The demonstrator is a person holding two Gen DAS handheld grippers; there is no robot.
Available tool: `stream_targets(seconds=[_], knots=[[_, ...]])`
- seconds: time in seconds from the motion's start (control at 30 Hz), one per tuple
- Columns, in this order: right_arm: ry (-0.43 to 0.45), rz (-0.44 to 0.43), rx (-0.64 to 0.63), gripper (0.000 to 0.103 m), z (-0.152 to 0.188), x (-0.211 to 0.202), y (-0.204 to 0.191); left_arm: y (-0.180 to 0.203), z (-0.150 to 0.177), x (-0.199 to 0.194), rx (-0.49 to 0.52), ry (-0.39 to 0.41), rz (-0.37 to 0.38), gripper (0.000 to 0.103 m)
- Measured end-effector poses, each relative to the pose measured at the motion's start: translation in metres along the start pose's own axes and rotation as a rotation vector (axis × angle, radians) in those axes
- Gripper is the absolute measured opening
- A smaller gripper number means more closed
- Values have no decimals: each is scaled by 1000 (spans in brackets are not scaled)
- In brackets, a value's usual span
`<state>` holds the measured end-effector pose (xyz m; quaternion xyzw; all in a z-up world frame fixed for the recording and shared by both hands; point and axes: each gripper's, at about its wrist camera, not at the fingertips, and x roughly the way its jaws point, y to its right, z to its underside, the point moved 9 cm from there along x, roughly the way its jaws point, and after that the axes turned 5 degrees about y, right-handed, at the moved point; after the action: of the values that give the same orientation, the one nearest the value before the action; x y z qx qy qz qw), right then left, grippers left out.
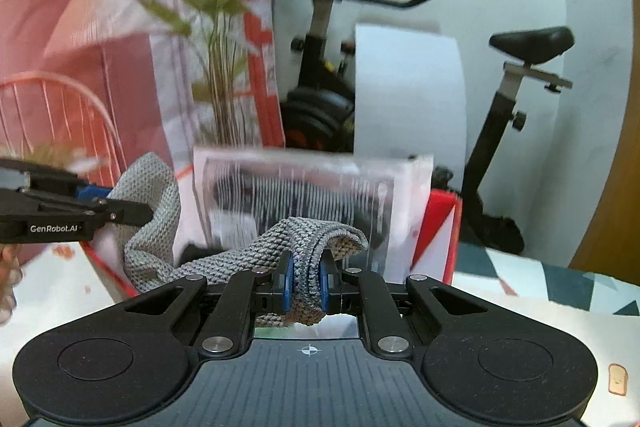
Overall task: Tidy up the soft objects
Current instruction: 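Lower the mesh roll into the red box and open both grippers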
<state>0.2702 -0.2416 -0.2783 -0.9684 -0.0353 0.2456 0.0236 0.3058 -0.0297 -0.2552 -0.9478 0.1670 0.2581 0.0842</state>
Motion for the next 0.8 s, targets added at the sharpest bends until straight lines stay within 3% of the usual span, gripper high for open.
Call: stream_targets(seconds=[0.23, 0.57, 0.63, 0.8], knots=[[-112, 4, -27, 12, 17, 22, 1, 7, 12, 15, -5, -77, 41, 21], [-183, 5, -63, 16, 18, 37, -7, 6, 16, 31, -52, -135, 59, 23], [-188, 10, -57, 24, 18, 38, -5, 4, 15, 31, -49, -131, 55, 27], [-183, 29, -54, 27, 16, 35, 2, 4, 4, 25, -25, -89, 53, 46]])
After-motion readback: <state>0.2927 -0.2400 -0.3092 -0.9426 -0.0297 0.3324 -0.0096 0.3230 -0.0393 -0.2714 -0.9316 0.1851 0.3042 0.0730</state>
